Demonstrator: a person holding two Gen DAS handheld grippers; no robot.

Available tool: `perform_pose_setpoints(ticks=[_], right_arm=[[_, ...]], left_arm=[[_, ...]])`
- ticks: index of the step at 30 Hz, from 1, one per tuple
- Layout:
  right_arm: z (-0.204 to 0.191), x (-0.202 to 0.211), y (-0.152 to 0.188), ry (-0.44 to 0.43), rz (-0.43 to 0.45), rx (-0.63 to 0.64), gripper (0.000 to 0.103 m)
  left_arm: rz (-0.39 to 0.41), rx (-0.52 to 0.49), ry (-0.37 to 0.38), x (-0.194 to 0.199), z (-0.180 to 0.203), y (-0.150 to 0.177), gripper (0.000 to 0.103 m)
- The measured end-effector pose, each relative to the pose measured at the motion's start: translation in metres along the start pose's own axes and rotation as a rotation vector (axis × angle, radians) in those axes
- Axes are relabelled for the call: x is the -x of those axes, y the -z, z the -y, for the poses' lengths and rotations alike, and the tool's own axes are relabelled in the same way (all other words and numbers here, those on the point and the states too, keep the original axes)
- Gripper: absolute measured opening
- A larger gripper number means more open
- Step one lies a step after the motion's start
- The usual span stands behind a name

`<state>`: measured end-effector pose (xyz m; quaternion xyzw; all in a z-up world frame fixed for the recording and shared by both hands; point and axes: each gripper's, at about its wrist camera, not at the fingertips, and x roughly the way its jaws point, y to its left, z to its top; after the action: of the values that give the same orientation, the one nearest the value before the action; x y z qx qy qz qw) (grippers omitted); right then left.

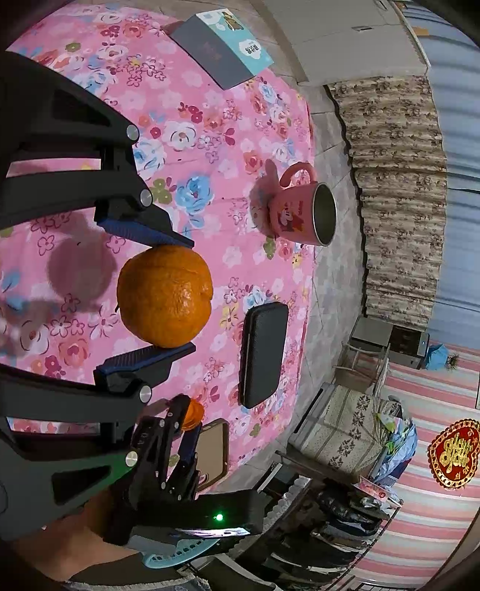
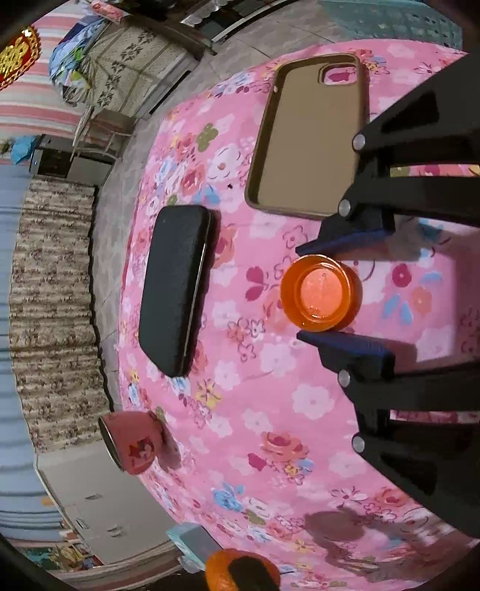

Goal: Collect trash
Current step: 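Grasp the orange cup with the right gripper while the left gripper grasps the orange, then carry the orange cup and orange over the blue basket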

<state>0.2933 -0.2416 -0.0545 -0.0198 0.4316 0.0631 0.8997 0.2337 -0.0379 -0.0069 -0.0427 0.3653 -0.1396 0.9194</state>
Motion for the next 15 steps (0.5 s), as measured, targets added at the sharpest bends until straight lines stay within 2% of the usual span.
perform_pose_setpoints(ticks=[8,15], right_arm=[[-0.006,0.071,-0.007,-0.080,0.180,-0.037,0.040],[-0.009,0.109,0.001,-0.110,0.251,-0.019,0.040]], left_arm=[[0.043,-0.006,-0.007,0.014,-0.001,0.002,0.048],[0.069,0.016,-0.011,0.023,-0.008,0.007,0.048]])
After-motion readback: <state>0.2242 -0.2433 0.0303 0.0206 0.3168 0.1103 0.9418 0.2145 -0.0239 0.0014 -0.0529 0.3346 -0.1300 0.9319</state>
